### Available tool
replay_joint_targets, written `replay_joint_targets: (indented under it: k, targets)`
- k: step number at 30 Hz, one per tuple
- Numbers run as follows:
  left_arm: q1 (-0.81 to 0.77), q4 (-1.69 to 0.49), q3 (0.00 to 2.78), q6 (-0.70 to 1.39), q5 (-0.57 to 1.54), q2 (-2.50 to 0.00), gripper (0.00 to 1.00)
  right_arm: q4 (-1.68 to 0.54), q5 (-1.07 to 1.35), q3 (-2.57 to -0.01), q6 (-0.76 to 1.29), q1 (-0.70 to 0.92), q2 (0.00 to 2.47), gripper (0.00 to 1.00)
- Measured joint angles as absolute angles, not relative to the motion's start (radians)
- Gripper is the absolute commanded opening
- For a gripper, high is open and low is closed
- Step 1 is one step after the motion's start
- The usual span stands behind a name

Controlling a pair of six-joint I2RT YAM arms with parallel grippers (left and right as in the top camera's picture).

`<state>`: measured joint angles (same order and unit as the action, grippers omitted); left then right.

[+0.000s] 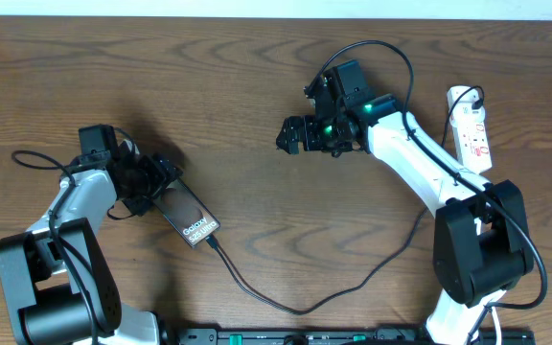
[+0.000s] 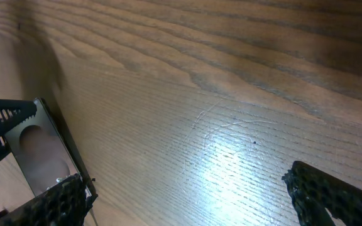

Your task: Plug charger to phone and switch on socket

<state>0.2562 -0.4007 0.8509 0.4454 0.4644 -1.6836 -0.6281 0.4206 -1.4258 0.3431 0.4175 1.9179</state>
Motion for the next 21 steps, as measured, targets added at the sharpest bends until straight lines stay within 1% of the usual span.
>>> replay_joint_targets:
  k: [21]
  targets:
    - [0.258, -0.455, 0.854, 0.445, 0.457, -1.679, 0.79, -0.628, 0.421, -1.426, 0.343, 0.418, 1.918, 0.99]
